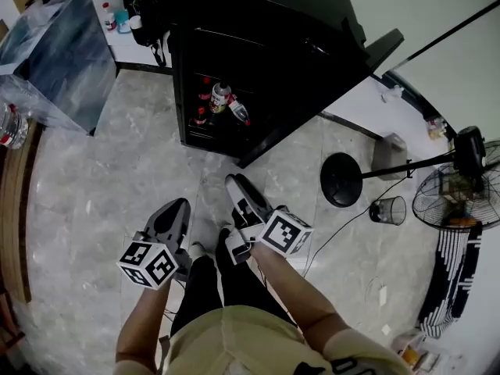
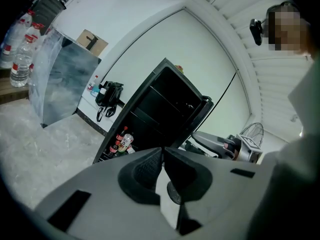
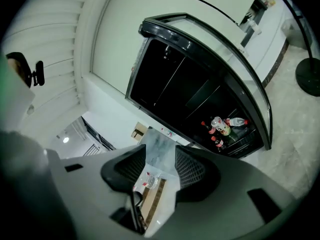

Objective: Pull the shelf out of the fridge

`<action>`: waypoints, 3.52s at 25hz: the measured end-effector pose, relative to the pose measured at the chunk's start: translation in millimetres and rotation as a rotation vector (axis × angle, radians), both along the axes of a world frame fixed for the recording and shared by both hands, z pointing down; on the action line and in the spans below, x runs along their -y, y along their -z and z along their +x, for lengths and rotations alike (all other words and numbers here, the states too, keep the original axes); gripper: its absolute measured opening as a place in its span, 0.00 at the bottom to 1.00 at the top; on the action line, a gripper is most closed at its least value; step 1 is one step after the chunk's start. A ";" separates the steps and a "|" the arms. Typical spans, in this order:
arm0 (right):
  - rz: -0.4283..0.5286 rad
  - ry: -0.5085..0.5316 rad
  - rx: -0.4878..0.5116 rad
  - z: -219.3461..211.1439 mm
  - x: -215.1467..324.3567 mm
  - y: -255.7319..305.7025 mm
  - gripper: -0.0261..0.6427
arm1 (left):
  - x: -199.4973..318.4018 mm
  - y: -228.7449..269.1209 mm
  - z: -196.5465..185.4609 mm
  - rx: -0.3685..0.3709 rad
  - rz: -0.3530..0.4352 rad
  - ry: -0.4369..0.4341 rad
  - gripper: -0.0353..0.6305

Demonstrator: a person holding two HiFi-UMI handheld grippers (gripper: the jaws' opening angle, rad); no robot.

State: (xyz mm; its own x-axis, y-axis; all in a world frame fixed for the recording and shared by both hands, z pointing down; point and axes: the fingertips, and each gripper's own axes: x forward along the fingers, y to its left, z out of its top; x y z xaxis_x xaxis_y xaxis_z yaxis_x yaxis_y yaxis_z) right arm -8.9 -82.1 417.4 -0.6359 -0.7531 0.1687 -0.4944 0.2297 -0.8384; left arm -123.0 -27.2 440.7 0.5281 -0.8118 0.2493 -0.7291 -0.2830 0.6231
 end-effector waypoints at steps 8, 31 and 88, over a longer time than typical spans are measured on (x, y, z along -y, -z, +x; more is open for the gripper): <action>-0.052 -0.081 0.036 23.4 79.7 -54.5 0.30 | 69.4 -25.9 17.2 0.016 -0.006 0.013 0.08; -0.056 -0.215 0.070 45.9 249.1 -128.5 0.29 | 225.3 -87.1 22.3 0.040 0.051 0.134 0.08; -0.090 -0.474 0.172 79.4 293.8 -145.3 0.15 | 309.6 -112.8 24.8 -0.282 -0.020 0.176 0.26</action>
State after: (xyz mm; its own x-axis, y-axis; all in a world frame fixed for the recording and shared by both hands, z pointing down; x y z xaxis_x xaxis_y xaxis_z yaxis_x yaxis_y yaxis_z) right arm 70.5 -375.8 562.7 -0.2520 -0.9528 0.1694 -0.3796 -0.0637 -0.9229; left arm -98.2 -336.8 553.4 0.4308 -0.8930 0.1302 -0.5640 -0.1538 0.8113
